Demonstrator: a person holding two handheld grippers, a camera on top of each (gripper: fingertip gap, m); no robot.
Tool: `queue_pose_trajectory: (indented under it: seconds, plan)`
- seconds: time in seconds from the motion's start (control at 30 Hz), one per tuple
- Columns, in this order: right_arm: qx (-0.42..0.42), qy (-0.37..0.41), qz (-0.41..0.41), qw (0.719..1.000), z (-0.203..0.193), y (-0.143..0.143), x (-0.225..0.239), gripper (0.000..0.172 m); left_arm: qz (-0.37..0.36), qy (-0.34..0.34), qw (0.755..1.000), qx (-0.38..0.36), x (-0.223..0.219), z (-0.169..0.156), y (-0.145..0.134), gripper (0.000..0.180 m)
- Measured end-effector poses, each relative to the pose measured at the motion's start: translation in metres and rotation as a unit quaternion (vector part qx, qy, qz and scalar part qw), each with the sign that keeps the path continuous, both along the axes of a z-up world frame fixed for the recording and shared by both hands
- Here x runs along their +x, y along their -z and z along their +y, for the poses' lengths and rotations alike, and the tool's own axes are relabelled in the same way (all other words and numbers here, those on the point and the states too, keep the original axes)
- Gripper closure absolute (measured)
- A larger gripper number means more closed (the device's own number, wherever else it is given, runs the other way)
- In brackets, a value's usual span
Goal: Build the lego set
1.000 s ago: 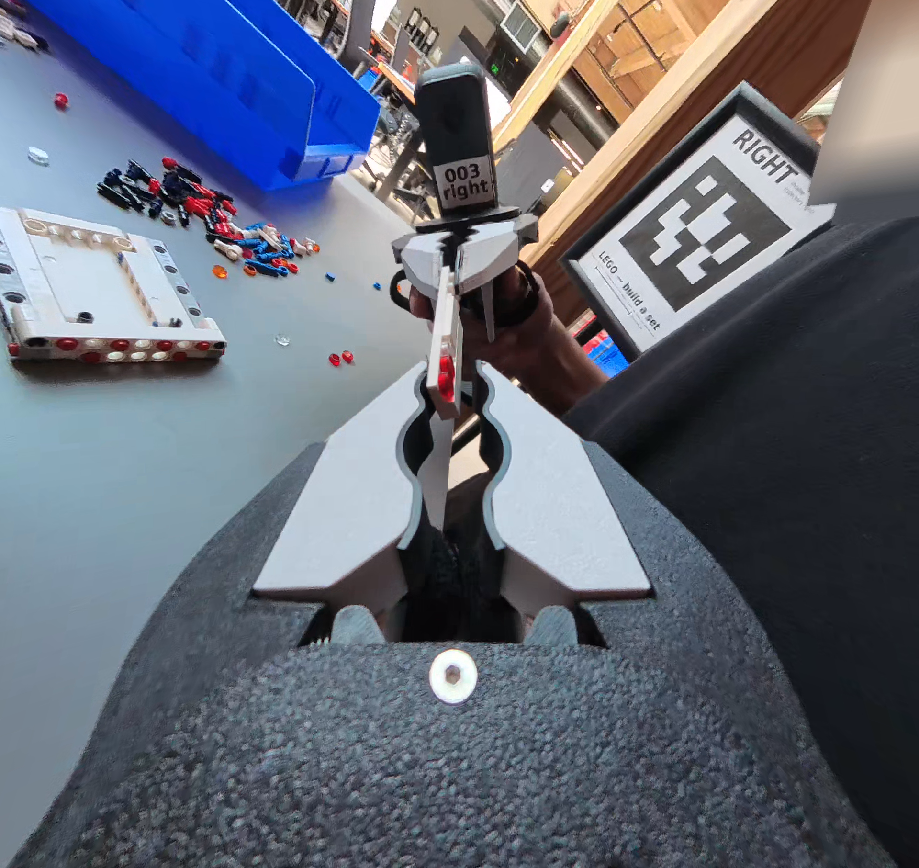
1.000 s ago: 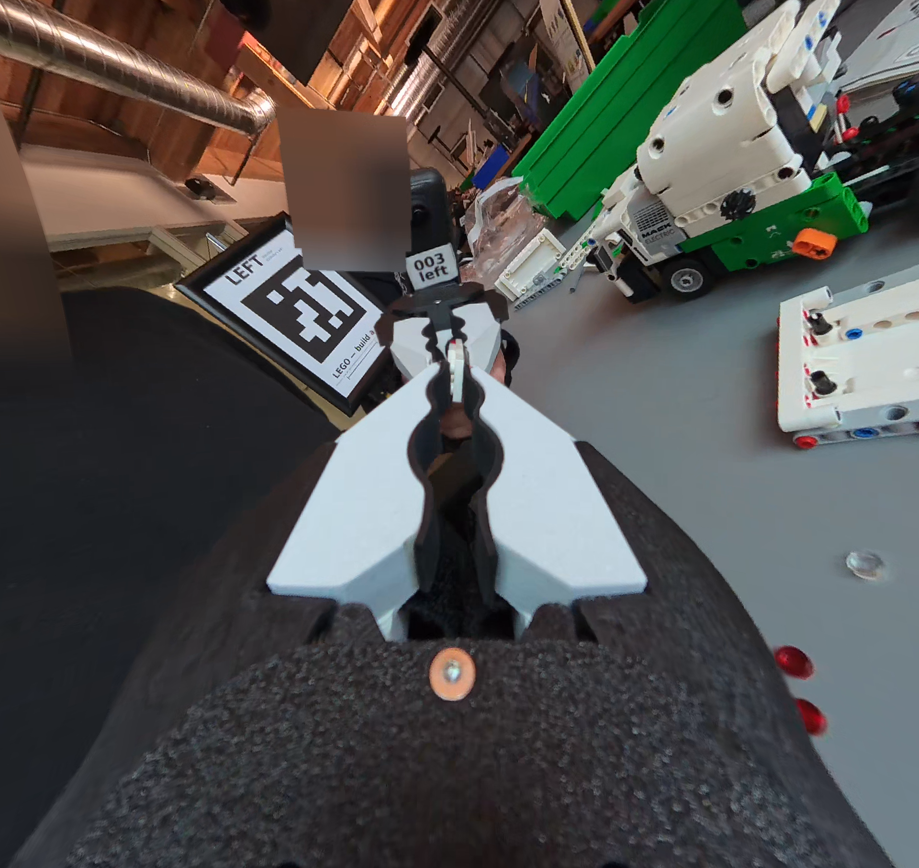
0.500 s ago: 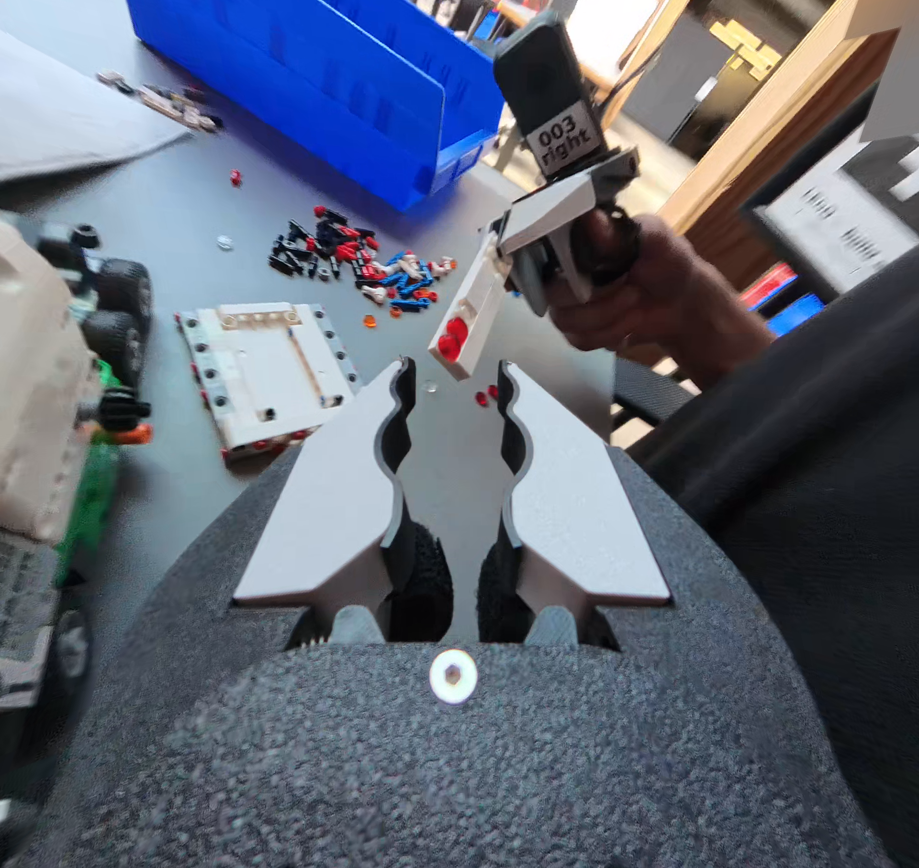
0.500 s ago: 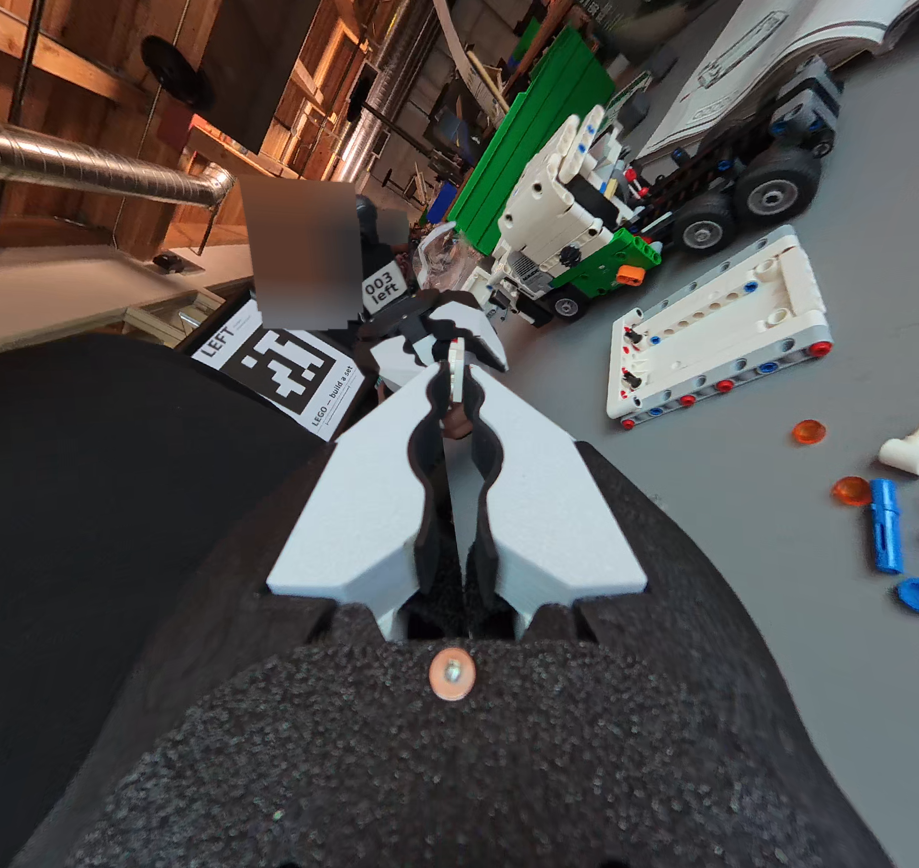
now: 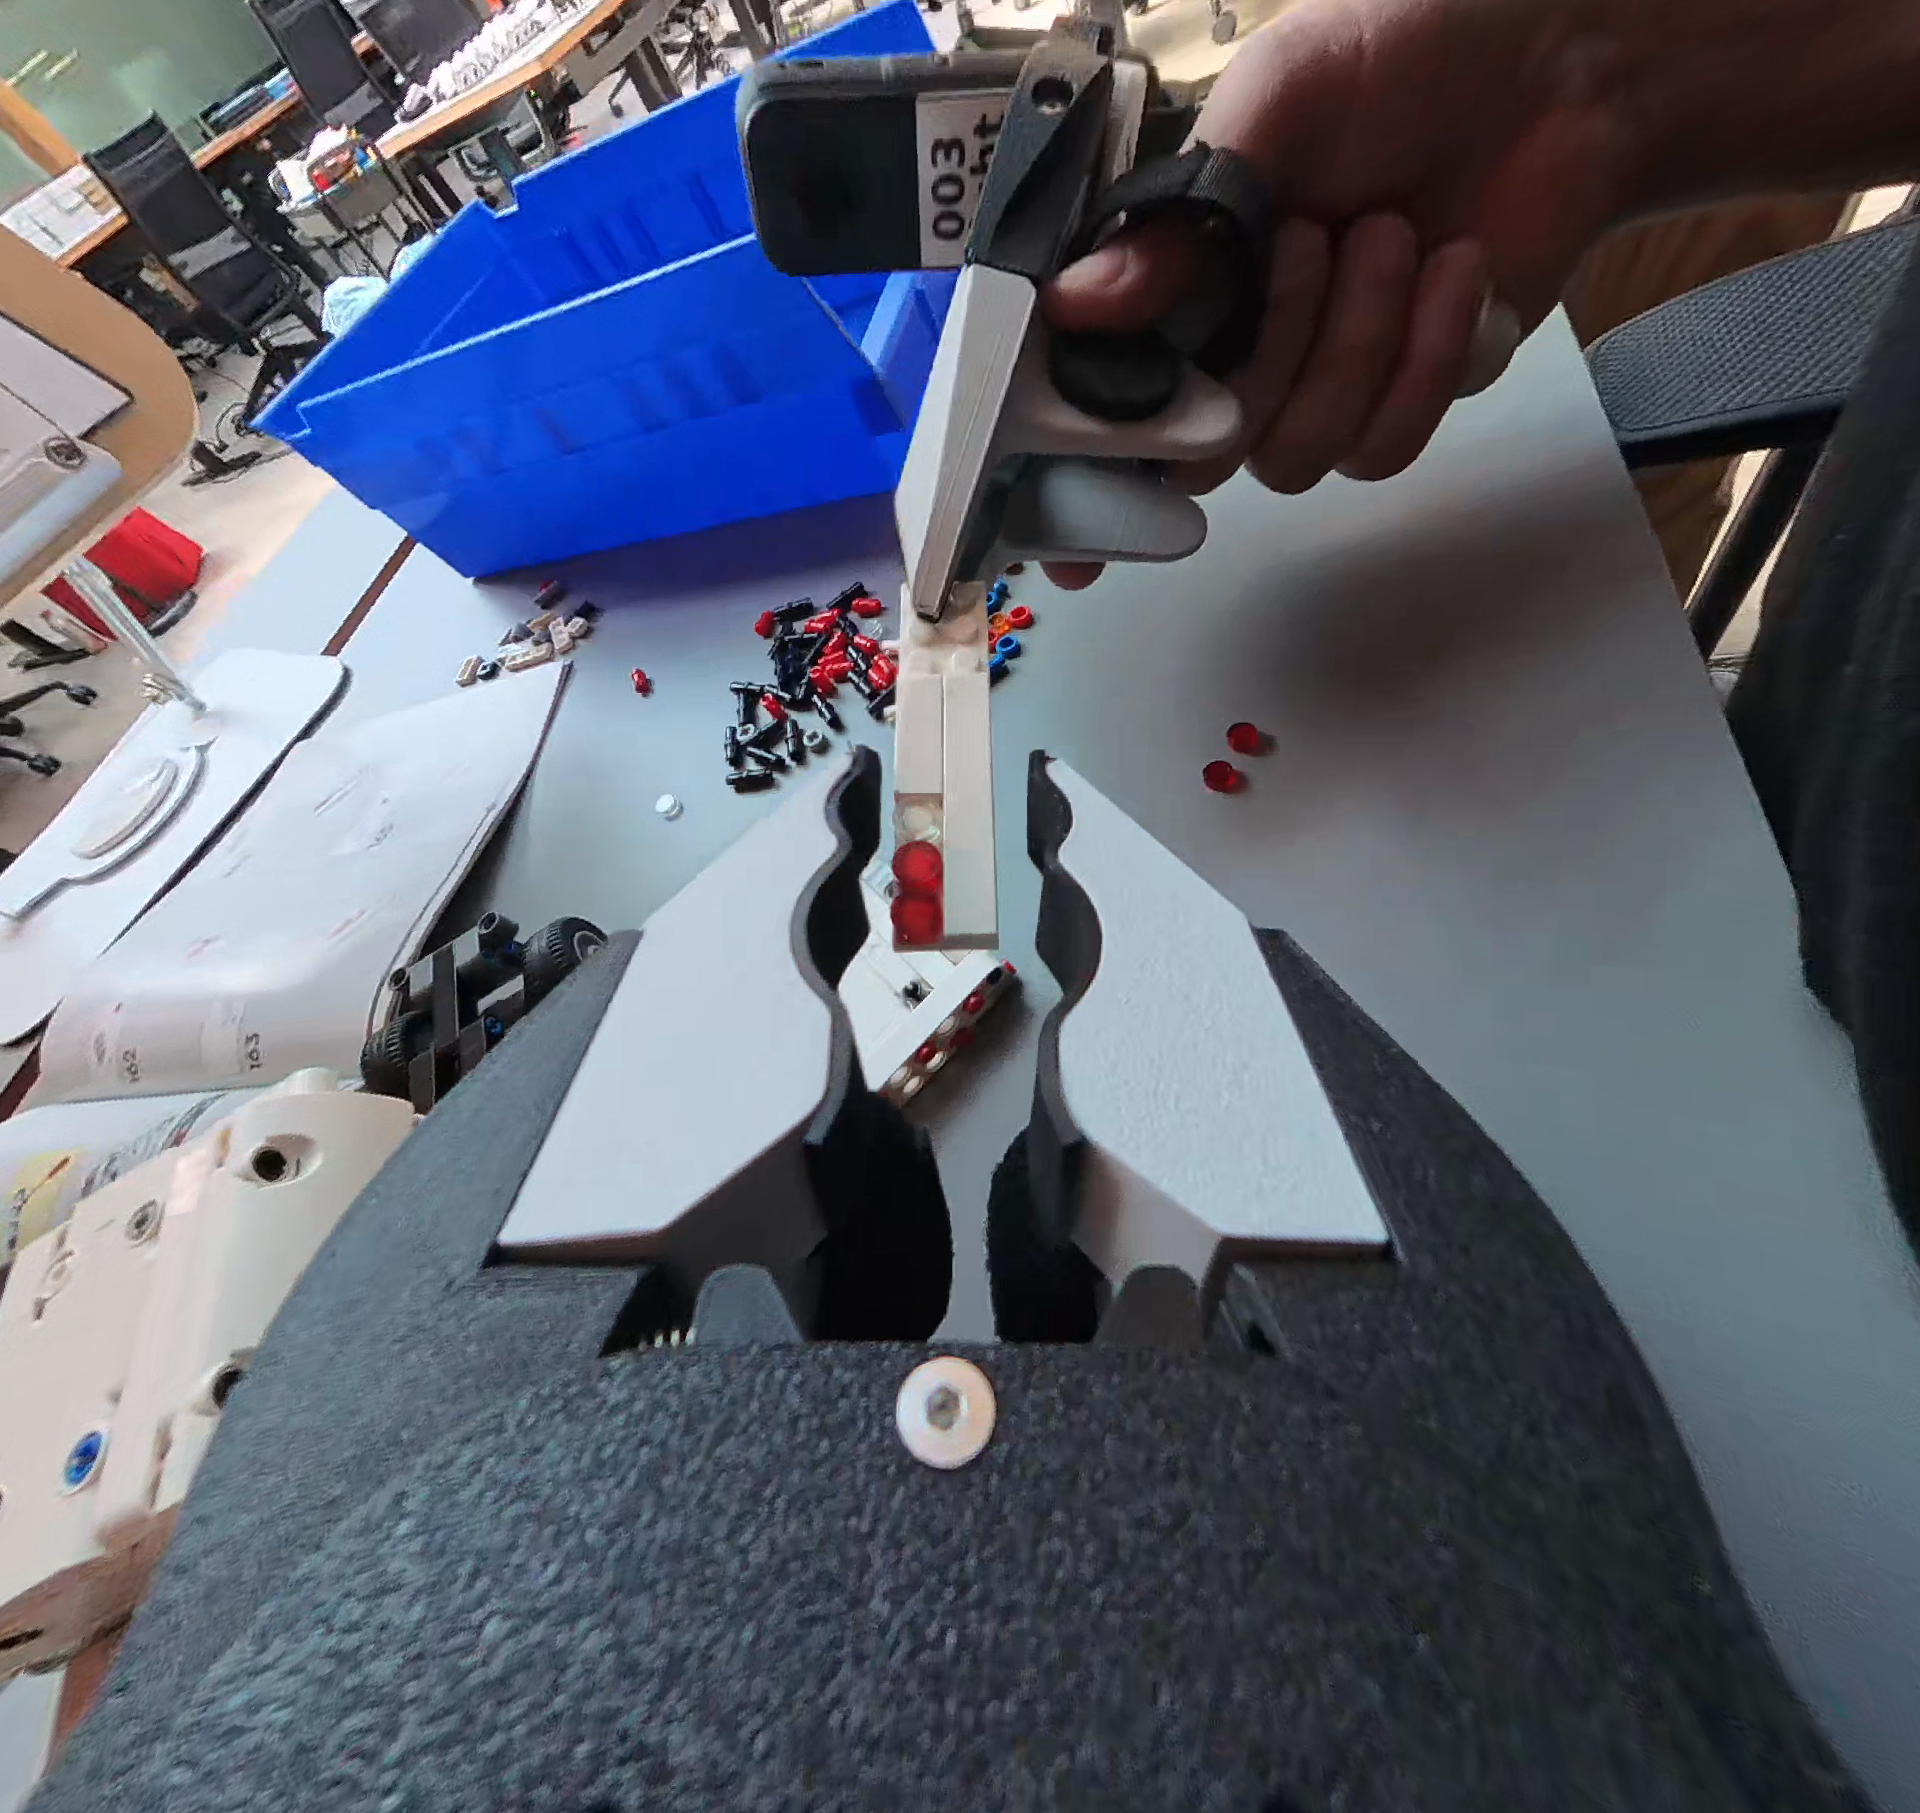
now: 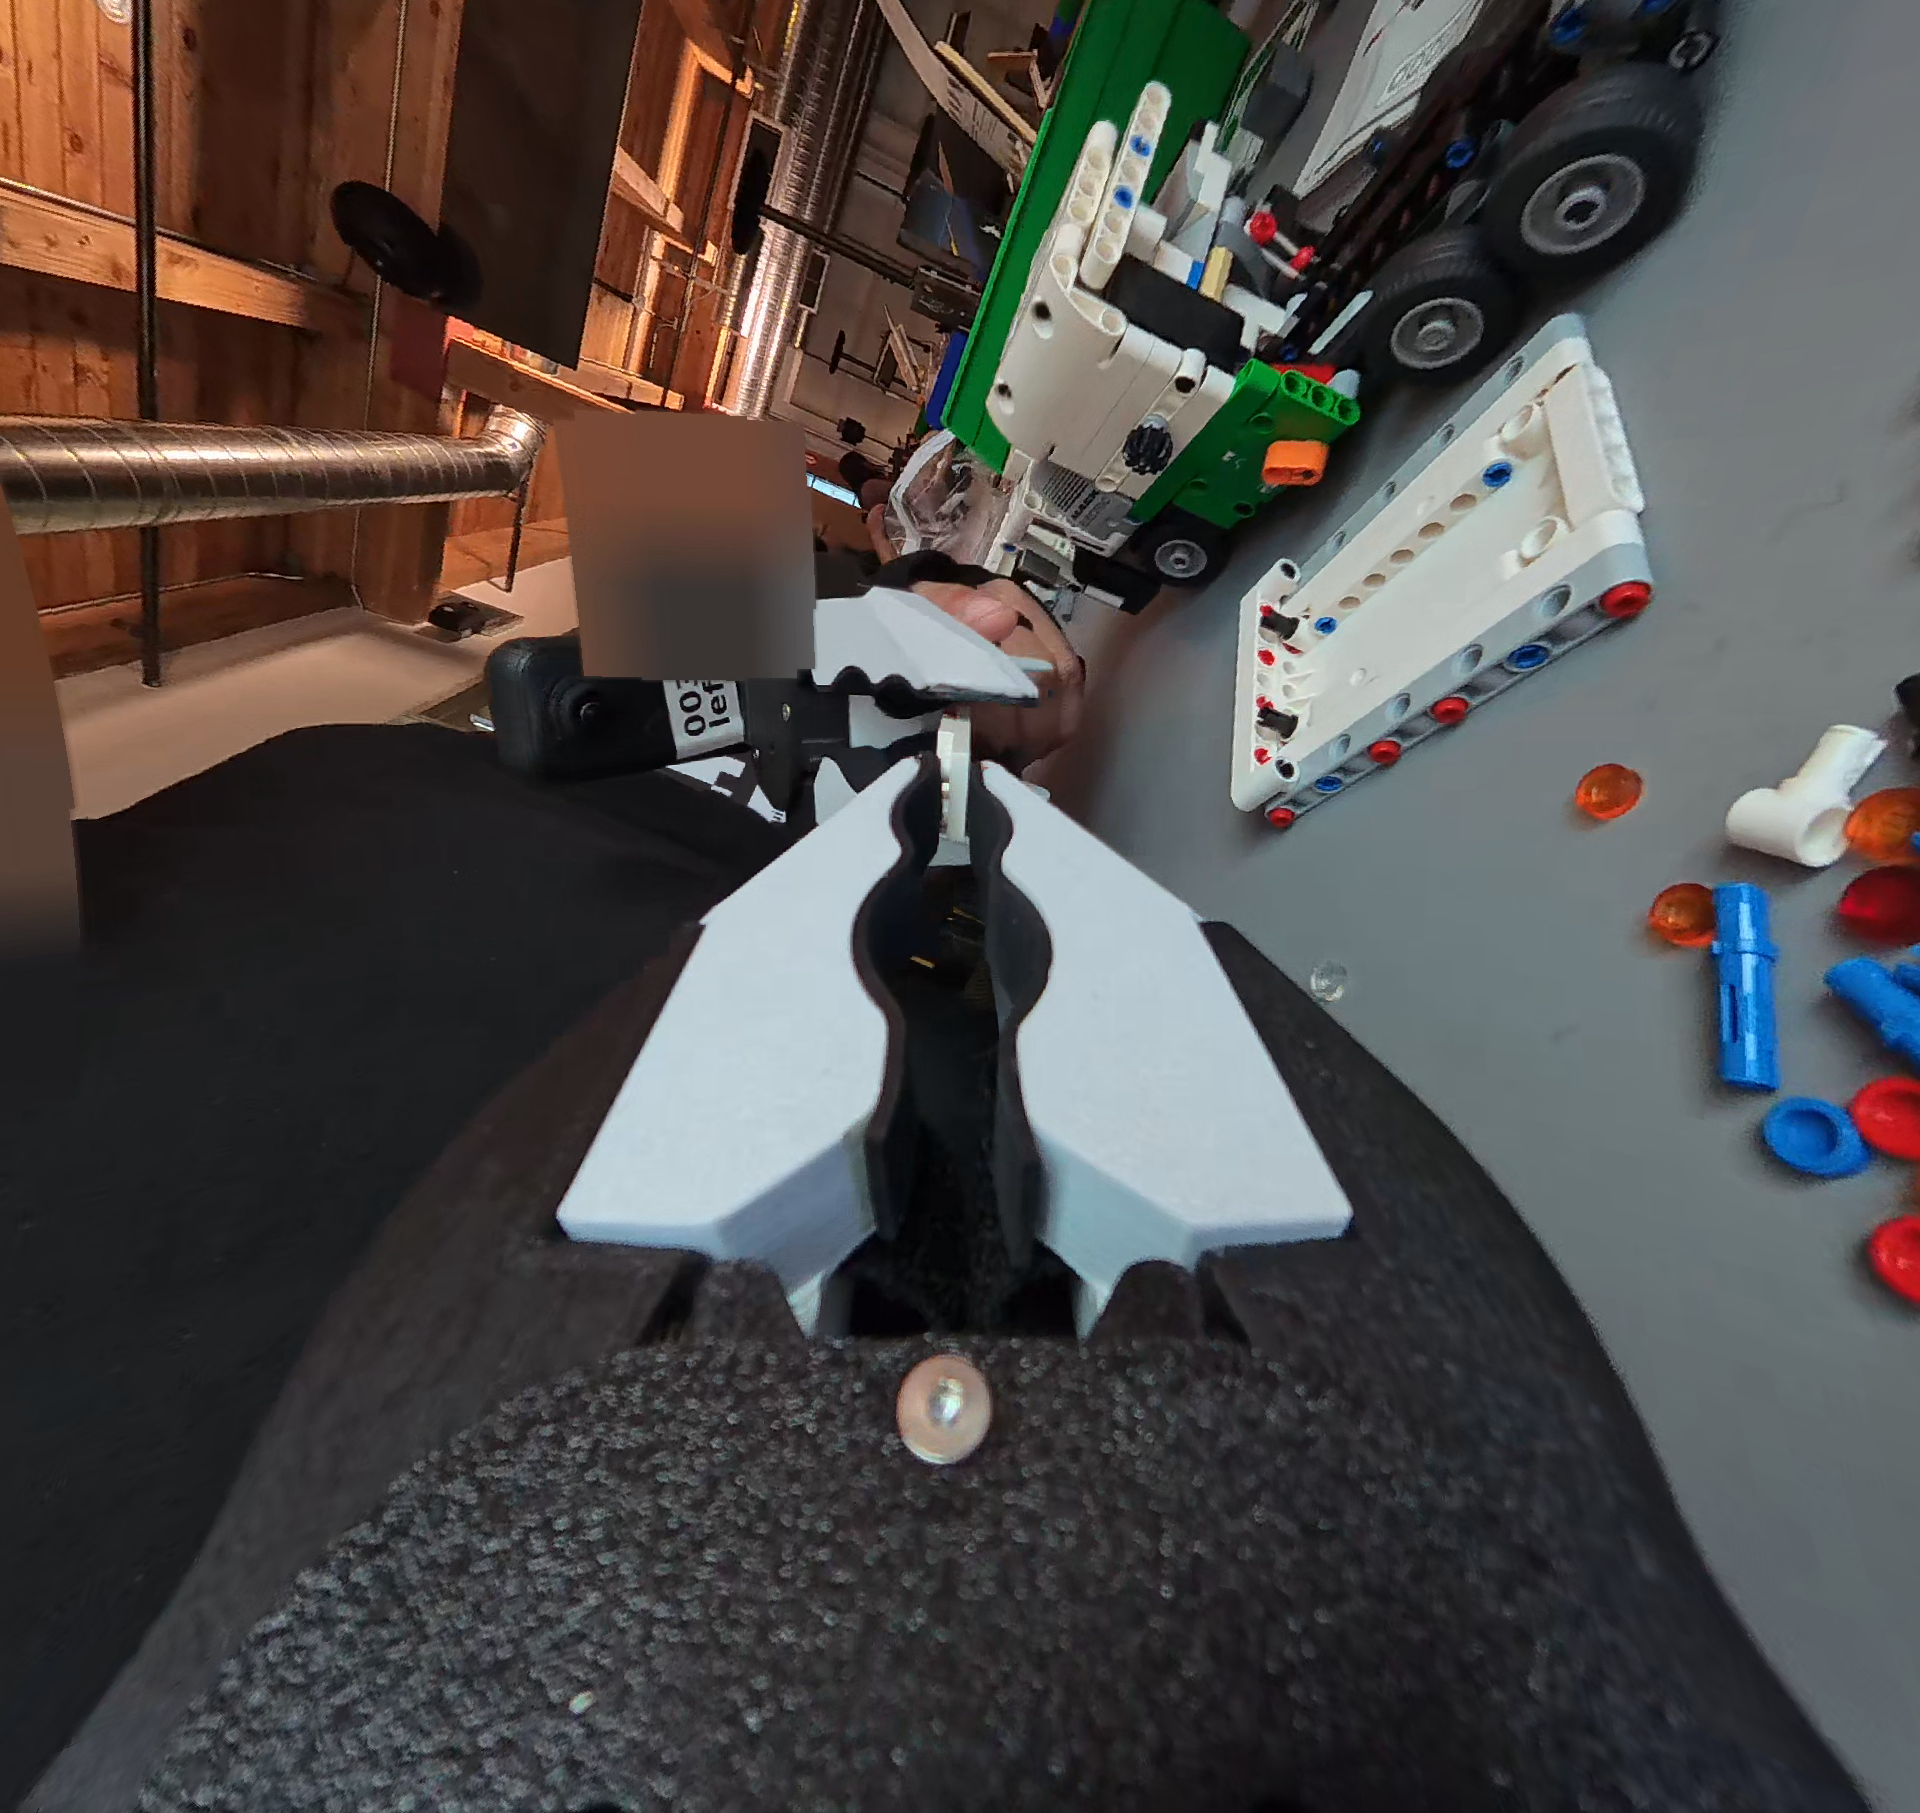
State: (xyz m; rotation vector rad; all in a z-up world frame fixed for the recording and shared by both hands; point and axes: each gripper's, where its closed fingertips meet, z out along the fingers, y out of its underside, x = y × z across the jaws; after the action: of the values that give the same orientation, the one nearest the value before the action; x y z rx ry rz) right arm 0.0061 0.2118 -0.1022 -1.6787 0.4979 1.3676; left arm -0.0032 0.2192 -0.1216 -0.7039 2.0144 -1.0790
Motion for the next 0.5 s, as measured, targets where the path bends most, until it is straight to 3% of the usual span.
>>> queue_pose_trajectory:
  seconds: [0.2, 0.33, 0.43, 0.5]
  plan:
    - [0.025, -0.031, 0.049, 0.998, -0.004, -0.013, -0.014, 0.169, -0.036, 0.031, 0.997, -0.065, -0.010, -0.011, -0.022, 0.164]
    - [0.028, -0.036, 0.026, 0.999, -0.005, -0.011, -0.021, 0.166, -0.032, 0.048, 0.994, -0.094, -0.018, -0.011, -0.023, 0.164]
    - [0.032, -0.012, -0.093, 0.995, -0.015, -0.007, -0.009, 0.157, -0.005, 0.041, 0.993, -0.106, -0.024, -0.006, -0.017, 0.164]
    - [-0.036, 0.028, -0.289, 0.956, -0.021, 0.024, 0.012, 0.154, 0.019, 0.019, 0.996, -0.086, -0.027, 0.000, -0.004, 0.164]
